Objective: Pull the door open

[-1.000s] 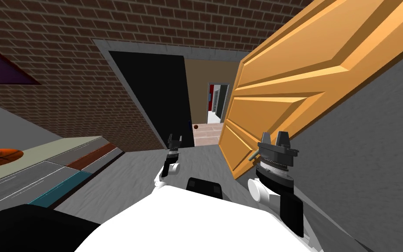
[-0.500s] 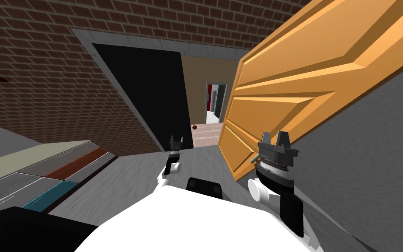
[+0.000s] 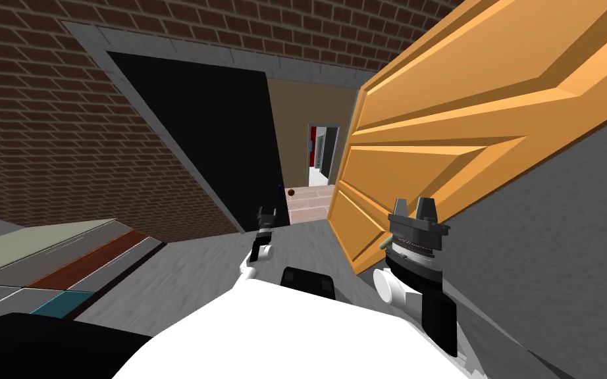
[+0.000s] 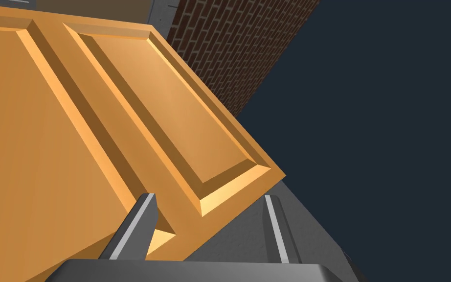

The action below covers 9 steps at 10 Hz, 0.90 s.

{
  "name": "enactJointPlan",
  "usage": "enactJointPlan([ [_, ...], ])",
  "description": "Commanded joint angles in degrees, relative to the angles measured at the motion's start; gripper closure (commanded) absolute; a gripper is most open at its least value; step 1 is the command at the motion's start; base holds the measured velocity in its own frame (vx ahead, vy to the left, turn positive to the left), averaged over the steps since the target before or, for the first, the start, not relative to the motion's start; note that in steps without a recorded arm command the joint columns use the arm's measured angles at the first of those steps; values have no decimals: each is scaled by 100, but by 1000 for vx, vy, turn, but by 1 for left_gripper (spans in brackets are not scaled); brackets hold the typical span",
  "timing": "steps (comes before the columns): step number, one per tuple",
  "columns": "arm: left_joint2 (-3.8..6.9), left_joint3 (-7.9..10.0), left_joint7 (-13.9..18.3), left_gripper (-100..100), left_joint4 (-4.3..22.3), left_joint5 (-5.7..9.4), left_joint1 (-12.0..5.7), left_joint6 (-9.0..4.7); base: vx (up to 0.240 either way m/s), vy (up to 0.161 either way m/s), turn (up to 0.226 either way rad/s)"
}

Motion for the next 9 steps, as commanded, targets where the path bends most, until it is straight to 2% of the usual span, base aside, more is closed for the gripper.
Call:
enactJointPlan([
  [1, 11, 2, 203, -100, 286, 120, -136, -40, 90, 52, -65],
  [2, 19, 1, 322, -100, 453, 192, -202, -63, 100, 55, -90],
  [3, 19, 1, 322, -100, 484, 192, -202, -63, 64, 39, -23],
  [9, 53, -5, 1012, -100, 1472, 611, -584, -196, 79, 41, -63],
])
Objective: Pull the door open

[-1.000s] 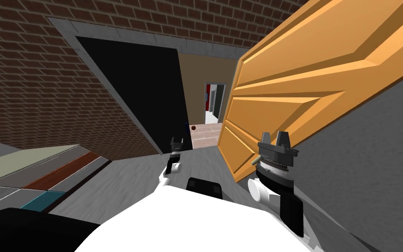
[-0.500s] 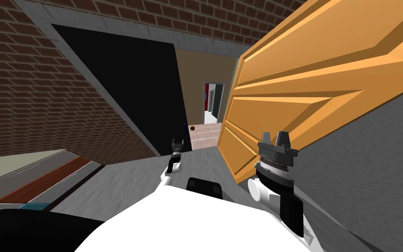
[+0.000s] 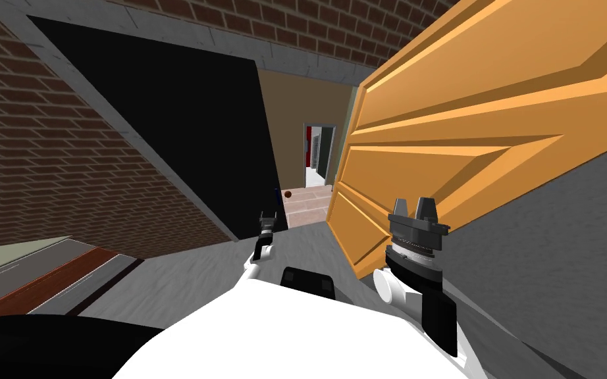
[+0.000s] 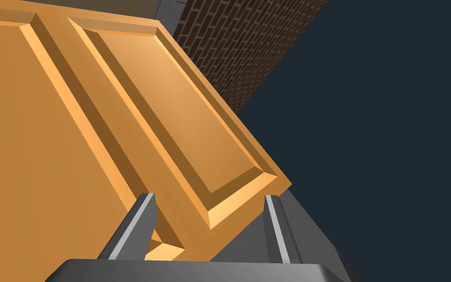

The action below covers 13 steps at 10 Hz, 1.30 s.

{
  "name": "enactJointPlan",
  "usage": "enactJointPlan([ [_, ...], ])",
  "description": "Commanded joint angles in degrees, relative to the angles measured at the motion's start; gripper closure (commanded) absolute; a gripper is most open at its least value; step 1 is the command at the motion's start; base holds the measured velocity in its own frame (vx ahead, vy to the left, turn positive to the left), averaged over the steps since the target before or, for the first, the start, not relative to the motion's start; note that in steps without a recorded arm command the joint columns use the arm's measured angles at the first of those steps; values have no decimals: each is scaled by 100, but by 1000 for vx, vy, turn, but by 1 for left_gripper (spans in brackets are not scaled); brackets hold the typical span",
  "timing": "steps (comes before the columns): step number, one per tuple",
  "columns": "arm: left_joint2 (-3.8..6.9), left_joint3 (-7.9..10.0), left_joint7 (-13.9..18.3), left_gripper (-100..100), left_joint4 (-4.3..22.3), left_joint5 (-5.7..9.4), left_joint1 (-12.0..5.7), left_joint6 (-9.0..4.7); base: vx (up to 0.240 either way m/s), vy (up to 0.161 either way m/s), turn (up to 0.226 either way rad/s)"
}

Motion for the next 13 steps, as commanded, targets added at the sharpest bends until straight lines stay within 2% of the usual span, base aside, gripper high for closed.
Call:
enactJointPlan([
  [1, 0, -5, 186, -100, 286, 106, -116, -57, 92, 44, -58],
  [8, 21, -11, 909, -100, 1338, 544, -517, -197, 86, 52, -60],
  [9, 21, -11, 909, -100, 1338, 544, -517, -197, 51, 32, -10],
  [13, 26, -14, 1262, -100, 1845, 759, -713, -265, 68, 36, -47],
])
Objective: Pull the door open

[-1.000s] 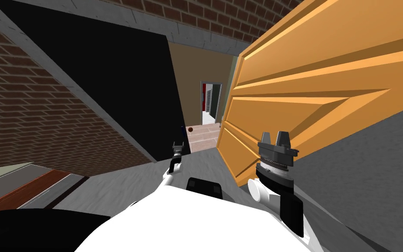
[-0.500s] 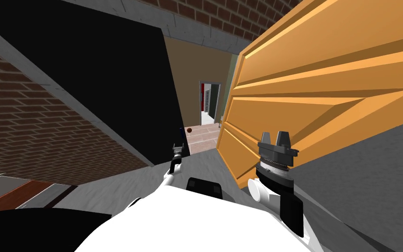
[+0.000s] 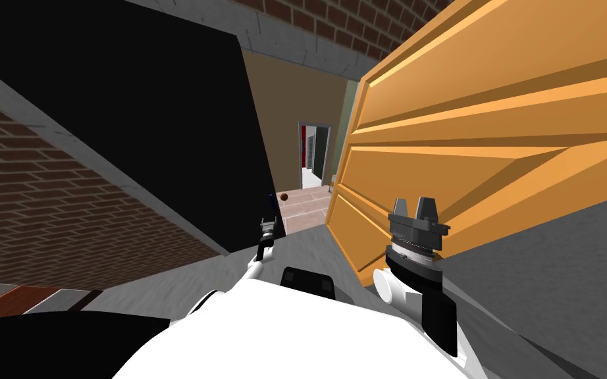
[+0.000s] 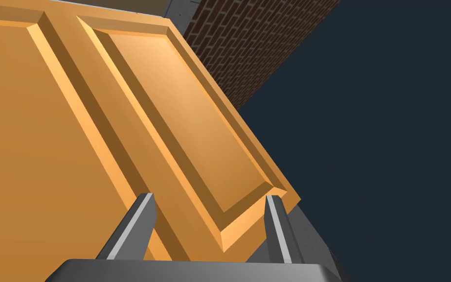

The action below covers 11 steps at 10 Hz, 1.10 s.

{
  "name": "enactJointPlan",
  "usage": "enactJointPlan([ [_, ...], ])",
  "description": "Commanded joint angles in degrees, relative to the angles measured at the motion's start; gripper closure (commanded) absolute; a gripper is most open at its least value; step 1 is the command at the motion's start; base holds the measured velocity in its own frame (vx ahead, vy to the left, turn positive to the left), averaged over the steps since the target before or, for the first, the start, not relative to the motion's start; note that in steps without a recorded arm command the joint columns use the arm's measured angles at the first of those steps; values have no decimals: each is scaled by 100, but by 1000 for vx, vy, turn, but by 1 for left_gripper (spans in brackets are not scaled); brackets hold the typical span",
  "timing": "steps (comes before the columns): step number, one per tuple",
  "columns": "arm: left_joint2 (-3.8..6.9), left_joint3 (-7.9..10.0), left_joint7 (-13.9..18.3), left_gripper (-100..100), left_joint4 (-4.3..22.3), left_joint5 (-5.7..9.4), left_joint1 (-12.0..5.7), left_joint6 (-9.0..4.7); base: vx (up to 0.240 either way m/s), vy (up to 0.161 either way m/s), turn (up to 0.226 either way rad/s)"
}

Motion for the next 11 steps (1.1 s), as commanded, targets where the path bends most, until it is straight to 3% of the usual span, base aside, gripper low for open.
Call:
enactJointPlan([
  [1, 6, -4, 151, -100, 175, 84, -53, -21, 83, 41, -50],
  [4, 8, -7, 575, -100, 783, 341, -288, -103, 114, 84, -80],
  [8, 5, -10, 904, -100, 1254, 540, -470, -166, 94, 54, -48],
  [9, 3, -12, 841, -100, 1195, 501, -449, -172, 41, 22, -12],
  [10, 144, -20, 1019, -100, 1233, 517, -385, -178, 110, 28, -58],
  [11, 188, -22, 1069, -100, 1241, 520, -364, -179, 169, 3, -42],
])
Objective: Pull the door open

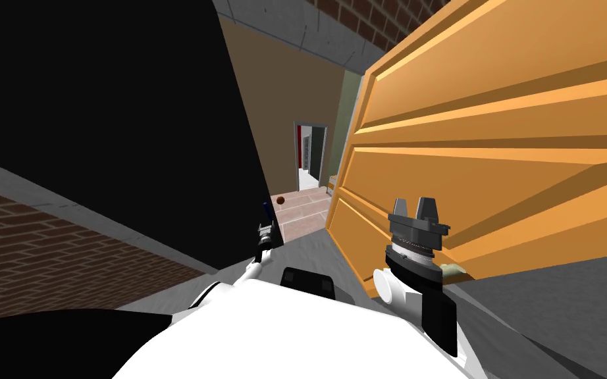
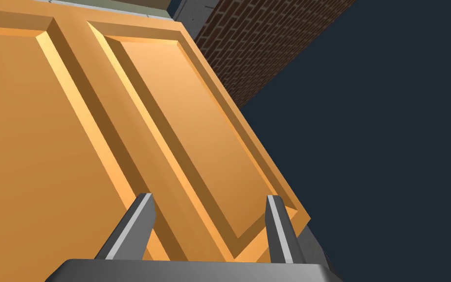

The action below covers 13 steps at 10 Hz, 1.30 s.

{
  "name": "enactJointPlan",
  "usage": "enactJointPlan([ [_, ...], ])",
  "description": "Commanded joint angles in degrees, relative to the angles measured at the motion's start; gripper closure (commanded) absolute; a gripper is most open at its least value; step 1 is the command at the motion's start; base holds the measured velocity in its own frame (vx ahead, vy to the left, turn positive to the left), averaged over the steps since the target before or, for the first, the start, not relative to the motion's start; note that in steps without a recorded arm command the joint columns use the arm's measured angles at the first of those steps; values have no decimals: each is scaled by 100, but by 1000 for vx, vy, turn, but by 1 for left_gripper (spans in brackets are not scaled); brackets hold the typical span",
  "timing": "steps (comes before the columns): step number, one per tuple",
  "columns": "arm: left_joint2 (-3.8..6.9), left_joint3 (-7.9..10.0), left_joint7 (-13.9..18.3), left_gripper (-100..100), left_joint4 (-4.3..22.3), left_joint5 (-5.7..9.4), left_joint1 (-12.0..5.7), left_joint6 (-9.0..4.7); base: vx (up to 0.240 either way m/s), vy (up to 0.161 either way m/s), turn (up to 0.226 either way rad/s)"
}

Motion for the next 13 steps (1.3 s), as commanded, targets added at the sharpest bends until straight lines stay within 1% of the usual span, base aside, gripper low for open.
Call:
enactJointPlan([
  [1, 146, -7, 192, -100, 104, 10, 13, -30, 184, -12, -34],
  [2, 201, -10, 253, -100, 114, 14, 40, -31, 171, 2, -32],
  [3, 201, -10, 253, -100, 114, 14, 40, -31, 92, 7, -8],
  [6, 548, -29, 643, -100, 178, 36, 208, -41, 145, 14, -58],
  [7, 548, -29, 643, -100, 178, 36, 208, -41, 123, 10, -13],
  [8, 699, -38, 814, -100, 206, 46, 281, -46, 161, -2, -46],
  [9, 778, -42, 901, -100, 220, 51, 319, -48, 168, 33, -46],
  [10, 735, -52, 867, -100, 310, 39, 248, -87, 66, 23, -9],
  [11, 735, -52, 867, 100, 310, 39, 248, -87, -7, -5, 7],
  [13, 735, -52, 867, 100, 310, 39, 248, -87, -21, -6, -4],
])
